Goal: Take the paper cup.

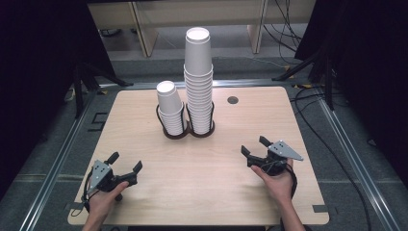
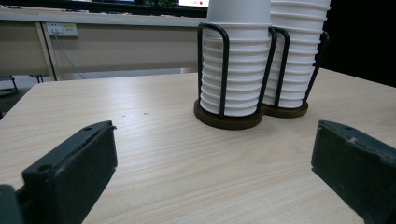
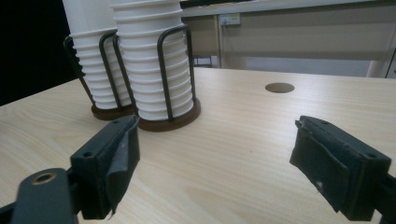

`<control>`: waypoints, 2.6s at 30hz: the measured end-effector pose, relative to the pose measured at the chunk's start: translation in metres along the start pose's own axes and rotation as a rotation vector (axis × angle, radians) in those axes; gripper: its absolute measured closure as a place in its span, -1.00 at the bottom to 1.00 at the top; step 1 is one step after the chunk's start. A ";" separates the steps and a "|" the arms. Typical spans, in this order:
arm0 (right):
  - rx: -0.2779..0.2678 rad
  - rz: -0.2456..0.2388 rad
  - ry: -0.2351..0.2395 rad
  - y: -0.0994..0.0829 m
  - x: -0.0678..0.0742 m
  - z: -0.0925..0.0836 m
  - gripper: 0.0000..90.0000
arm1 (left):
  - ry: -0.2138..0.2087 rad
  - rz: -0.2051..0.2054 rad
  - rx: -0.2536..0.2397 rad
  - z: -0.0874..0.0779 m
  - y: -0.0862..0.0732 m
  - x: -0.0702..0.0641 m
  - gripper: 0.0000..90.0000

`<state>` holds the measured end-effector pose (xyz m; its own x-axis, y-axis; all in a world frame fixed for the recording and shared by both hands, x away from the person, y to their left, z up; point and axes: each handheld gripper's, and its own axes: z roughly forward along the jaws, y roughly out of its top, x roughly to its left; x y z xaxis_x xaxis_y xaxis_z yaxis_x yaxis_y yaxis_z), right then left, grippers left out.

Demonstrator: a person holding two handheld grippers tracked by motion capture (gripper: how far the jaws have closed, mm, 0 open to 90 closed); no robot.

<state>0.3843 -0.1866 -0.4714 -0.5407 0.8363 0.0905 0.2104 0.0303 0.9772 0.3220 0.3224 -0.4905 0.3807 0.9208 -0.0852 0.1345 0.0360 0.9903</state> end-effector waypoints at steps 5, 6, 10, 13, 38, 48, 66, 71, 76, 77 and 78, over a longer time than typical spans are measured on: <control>-0.009 0.009 0.010 -0.001 0.000 0.000 -0.63 | 0.001 0.006 0.000 0.001 0.000 -0.001 -1.00; -0.002 -0.011 0.005 0.000 -0.001 -0.001 -0.61 | -0.006 0.008 -0.014 0.003 -0.001 -0.001 -1.00; 0.000 0.013 0.017 0.001 0.002 -0.001 -0.55 | -0.014 0.015 -0.022 0.003 0.000 -0.003 -1.00; 0.009 0.040 0.021 0.002 0.001 0.001 -0.53 | -0.011 0.017 -0.026 0.004 0.002 -0.005 -1.00; -0.089 -0.030 0.084 0.065 0.019 0.019 -0.52 | -0.179 0.142 -0.114 0.050 0.077 -0.042 -0.99; -0.136 -0.046 0.132 0.118 0.029 0.038 -0.54 | -0.270 0.181 -0.132 0.091 0.119 -0.075 -0.99; -0.181 -0.059 0.199 0.190 0.044 0.081 -0.63 | -0.286 0.220 -0.155 0.169 0.176 -0.102 -0.99; -0.192 -0.082 0.210 0.214 0.048 0.100 -0.65 | -0.271 0.220 -0.138 0.191 0.185 -0.106 -0.99; -0.188 -0.092 0.213 0.230 0.052 0.116 -0.66 | -0.265 0.209 -0.129 0.204 0.187 -0.110 -0.99; -0.192 -0.082 0.214 0.233 0.052 0.117 -0.66 | -0.266 0.208 -0.127 0.206 0.186 -0.110 -0.99; -0.192 -0.082 0.214 0.233 0.052 0.117 -0.66 | -0.266 0.208 -0.127 0.206 0.186 -0.110 -0.99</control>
<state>0.5007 -0.0721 -0.2621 -0.7133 0.7003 0.0280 0.0116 -0.0281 0.9995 0.4939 0.1474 -0.3192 0.6147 0.7810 0.1101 -0.0789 -0.0780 0.9938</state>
